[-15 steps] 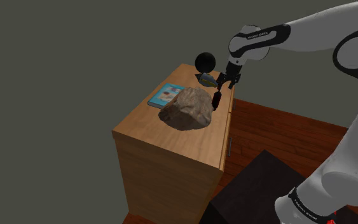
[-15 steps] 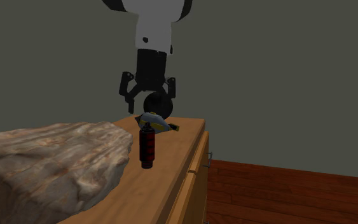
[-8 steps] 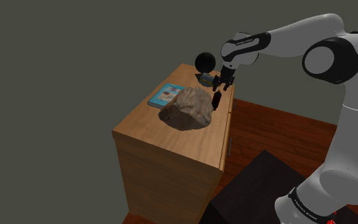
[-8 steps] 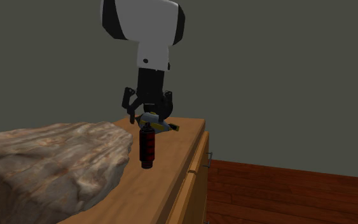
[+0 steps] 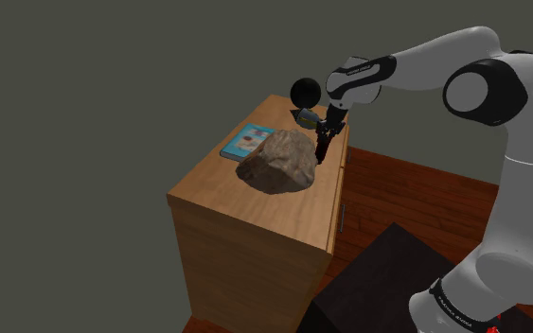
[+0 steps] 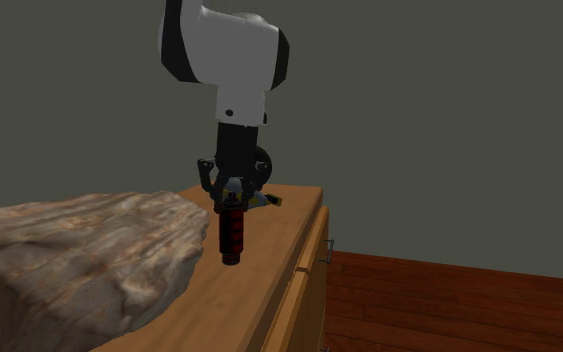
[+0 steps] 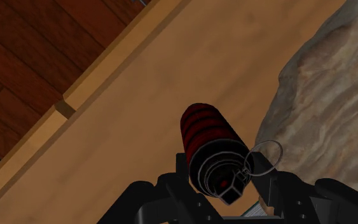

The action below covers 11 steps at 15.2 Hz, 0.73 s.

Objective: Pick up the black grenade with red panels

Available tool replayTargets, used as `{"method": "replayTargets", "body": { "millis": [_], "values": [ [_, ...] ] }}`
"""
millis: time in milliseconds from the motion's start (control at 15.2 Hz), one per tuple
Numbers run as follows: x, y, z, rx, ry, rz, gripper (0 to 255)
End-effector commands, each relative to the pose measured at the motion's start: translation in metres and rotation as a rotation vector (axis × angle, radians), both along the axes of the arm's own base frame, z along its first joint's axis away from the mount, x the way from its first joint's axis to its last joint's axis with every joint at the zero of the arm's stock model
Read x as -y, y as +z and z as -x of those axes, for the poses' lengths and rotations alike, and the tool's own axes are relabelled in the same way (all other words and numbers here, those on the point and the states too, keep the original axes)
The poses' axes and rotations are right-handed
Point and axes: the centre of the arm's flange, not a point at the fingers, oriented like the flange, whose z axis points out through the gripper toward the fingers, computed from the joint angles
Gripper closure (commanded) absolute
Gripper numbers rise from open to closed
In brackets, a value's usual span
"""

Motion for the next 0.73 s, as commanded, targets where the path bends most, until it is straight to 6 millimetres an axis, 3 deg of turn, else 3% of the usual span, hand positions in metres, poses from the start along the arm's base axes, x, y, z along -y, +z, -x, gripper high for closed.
{"method": "replayTargets", "body": {
  "millis": [0,462,660],
  "values": [
    [0.000,-0.001,0.000,0.000,0.000,0.000,255],
    [0.000,-0.001,0.000,0.000,0.000,0.000,255],
    [0.000,0.015,0.000,0.000,0.000,0.000,255]
  ]
}}
